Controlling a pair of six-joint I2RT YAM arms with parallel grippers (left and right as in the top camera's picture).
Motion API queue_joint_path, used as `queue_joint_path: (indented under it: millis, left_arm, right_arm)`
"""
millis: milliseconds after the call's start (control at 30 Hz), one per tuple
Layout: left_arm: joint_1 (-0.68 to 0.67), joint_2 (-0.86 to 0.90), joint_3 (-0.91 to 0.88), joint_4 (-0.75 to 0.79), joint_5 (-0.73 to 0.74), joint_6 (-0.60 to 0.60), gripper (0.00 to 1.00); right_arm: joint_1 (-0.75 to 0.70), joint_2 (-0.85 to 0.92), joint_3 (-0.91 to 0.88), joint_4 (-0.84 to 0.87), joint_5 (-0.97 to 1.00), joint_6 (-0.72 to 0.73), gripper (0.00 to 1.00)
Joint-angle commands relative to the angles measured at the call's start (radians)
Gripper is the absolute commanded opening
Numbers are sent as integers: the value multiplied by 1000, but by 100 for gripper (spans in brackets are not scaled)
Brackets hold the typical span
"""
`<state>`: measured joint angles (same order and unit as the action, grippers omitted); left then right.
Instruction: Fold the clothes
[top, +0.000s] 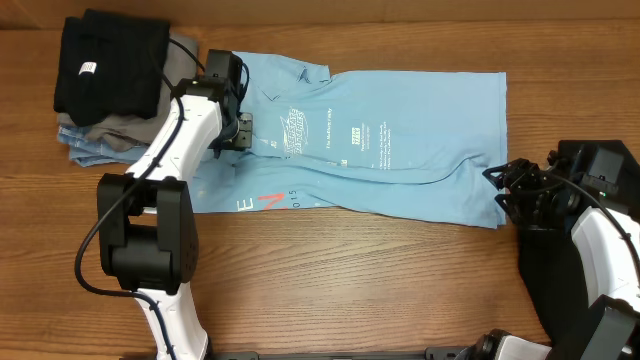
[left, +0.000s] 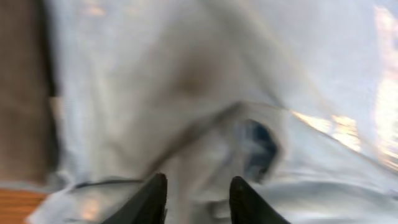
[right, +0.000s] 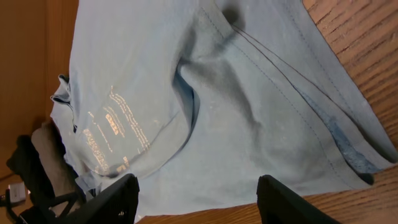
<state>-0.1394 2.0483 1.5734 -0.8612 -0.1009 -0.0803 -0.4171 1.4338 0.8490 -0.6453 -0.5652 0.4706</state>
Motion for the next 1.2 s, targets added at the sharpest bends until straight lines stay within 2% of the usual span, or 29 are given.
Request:
queue_joint_path:
  millis: [0,200,433,567,667,733,933,1167]
  left_arm:
    - [-30,9,17,2,132,35,37]
    - [-43,11,-2,39,91,19,32]
    - [-42,59,-2,37,91,6,34]
    - [-43,89,-2,29,93,1,27]
    - [-43,84,6,31,94,-14,11]
    - [-43,80,25,23,95,-19,4]
    - [-45,80,126,0,157,-32,4]
    - [-63,86,146,80,219,-74,4]
  right_arm:
    - [4,3,24,11,6,-4,65]
    - [5,3,23,4,5,-4,65]
    - [4,3,23,4,5,-4,65]
    - [4,3,23,3,5,-4,65]
    - [4,3,23,3,5,-4,65]
    - [4,3,23,3,5,-4,65]
    - [4,3,23,4,5,-4,65]
    - [4,3,23,3,5,-4,65]
